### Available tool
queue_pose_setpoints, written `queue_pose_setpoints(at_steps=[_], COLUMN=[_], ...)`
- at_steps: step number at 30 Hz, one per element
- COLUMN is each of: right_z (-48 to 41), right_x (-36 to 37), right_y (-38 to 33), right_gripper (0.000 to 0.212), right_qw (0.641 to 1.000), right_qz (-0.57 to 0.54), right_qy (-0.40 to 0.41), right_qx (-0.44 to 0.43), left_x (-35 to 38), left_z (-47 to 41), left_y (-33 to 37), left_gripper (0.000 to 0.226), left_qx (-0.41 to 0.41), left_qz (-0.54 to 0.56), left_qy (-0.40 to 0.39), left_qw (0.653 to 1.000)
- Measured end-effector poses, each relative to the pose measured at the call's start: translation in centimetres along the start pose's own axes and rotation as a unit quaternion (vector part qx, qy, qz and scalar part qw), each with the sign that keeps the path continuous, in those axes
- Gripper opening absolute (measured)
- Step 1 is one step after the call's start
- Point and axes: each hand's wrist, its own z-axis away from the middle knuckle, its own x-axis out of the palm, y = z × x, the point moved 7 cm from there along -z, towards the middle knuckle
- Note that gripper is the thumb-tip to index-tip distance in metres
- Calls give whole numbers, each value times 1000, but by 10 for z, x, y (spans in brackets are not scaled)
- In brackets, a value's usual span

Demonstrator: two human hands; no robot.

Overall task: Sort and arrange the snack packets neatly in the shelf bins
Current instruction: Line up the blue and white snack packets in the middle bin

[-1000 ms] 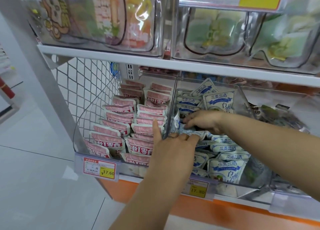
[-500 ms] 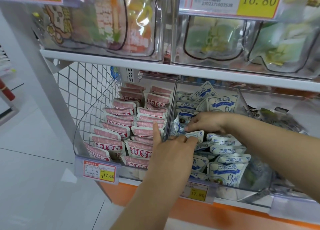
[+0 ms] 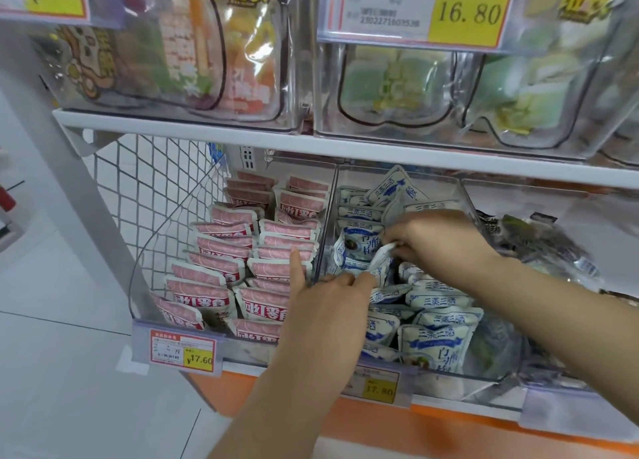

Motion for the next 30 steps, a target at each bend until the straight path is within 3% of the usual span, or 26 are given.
queue_pose_setpoints(at_steps=[4, 12, 14, 19, 21, 26, 30], right_z=[23, 83, 97, 109, 103, 62, 8], right_x=[-26, -39, -37, -25, -32, -56, -32], right_y=[11, 46, 52, 53, 48, 12, -23], right_gripper=[22, 25, 28, 50, 55, 27, 27], right_qw=[985, 929, 933, 978, 984, 973, 949], right_qz=[-56, -247, -256, -191, -168, -229, -287], right_qy=[163, 265, 239, 67, 50, 15, -129], right_qx=[9, 82, 87, 57, 32, 28, 29], left_x=[-1, -1, -2, -3, -4, -3, -1], left_z=[0, 4, 5, 8, 8, 8, 4], left_y=[1, 1, 2, 2, 2, 1, 0], left_gripper=[57, 54, 52, 46, 46, 44, 42], left_qx=[-4, -7, -8, -11, -13, -14, -15], left_qz=[-1, -4, -12, -3, 0, -3, -12], left_qy=[-3, -5, -5, 5, 9, 10, 0], left_qw=[1000, 1000, 1000, 1000, 1000, 1000, 1000])
